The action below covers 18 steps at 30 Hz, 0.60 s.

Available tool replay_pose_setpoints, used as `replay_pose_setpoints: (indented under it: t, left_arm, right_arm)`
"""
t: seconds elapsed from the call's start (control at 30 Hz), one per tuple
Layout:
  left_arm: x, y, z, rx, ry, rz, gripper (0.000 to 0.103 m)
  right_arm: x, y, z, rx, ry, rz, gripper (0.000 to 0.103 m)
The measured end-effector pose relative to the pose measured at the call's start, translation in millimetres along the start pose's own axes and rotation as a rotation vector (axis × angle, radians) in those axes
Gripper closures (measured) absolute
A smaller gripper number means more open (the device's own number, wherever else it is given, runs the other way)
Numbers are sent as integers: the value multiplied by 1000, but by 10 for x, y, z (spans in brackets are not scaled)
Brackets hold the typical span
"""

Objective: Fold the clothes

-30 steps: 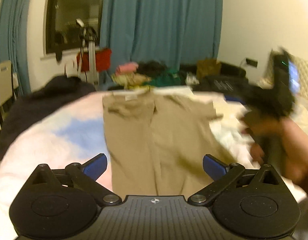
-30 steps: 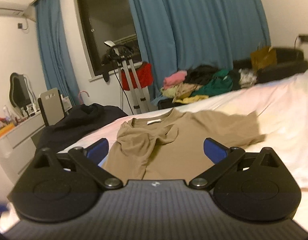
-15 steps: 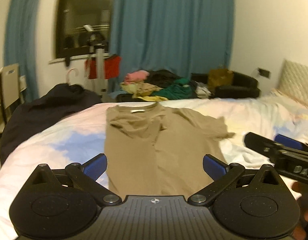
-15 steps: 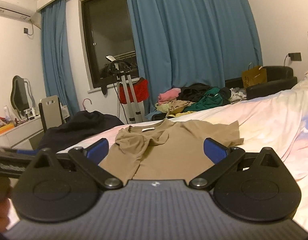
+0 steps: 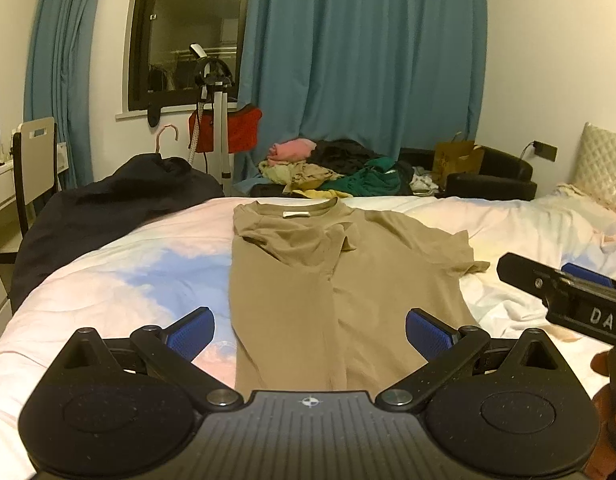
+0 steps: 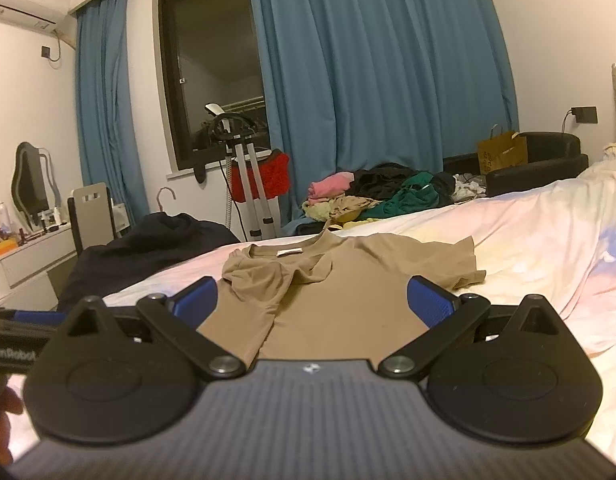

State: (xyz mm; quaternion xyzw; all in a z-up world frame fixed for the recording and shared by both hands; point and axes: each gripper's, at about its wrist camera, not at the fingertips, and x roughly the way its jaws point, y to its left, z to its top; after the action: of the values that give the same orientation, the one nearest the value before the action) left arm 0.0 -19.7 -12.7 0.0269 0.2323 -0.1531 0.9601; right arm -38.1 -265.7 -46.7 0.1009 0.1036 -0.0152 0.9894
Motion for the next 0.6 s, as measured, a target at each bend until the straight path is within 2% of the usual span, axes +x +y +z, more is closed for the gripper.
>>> replay_pose_setpoints:
  t: [0.2,0.6]
  left_arm:
    - [-26,11,-57,3,9,-1,0]
    - [-54,89,-104,-39,33,-4,0]
  right_arm:
    - [56,-70,-37,8,4,-24,0]
    - [275,-214,-154,75,75,-45,0]
